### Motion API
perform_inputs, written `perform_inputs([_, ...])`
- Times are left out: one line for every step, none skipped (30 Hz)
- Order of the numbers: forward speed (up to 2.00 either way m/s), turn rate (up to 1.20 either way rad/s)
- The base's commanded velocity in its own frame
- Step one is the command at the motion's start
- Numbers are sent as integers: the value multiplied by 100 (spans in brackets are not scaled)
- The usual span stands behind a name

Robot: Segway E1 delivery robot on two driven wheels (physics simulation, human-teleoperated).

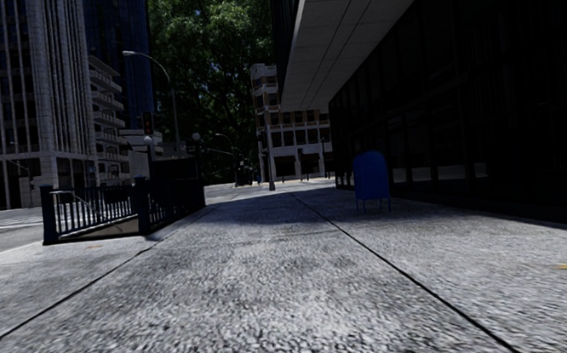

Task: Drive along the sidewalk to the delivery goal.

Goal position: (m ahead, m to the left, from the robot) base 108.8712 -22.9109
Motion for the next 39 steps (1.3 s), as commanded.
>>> perform_inputs([200,0])
perform_inputs([200,0])
perform_inputs([200,0])
perform_inputs([200,0])
perform_inputs([200,0])
perform_inputs([200,0])
perform_inputs([200,0])
perform_inputs([200,0])
perform_inputs([200,0])
perform_inputs([200,0])
perform_inputs([200,0])
perform_inputs([200,0])
perform_inputs([200,0])
perform_inputs([200,0])
perform_inputs([200,0])
perform_inputs([200,0])
perform_inputs([200,0])
perform_inputs([200,0])
perform_inputs([200,0])
perform_inputs([200,0])
perform_inputs([200,0])
perform_inputs([200,0])
perform_inputs([200,0])
perform_inputs([200,0])
perform_inputs([200,0])
perform_inputs([200,0])
perform_inputs([200,0])
perform_inputs([200,0])
perform_inputs([200,0])
perform_inputs([200,0])
perform_inputs([200,0])
perform_inputs([200,0])
perform_inputs([200,0])
perform_inputs([200,0])
perform_inputs([200,0])
perform_inputs([200,0])
perform_inputs([200,0])
perform_inputs([200,0])
perform_inputs([200,0])
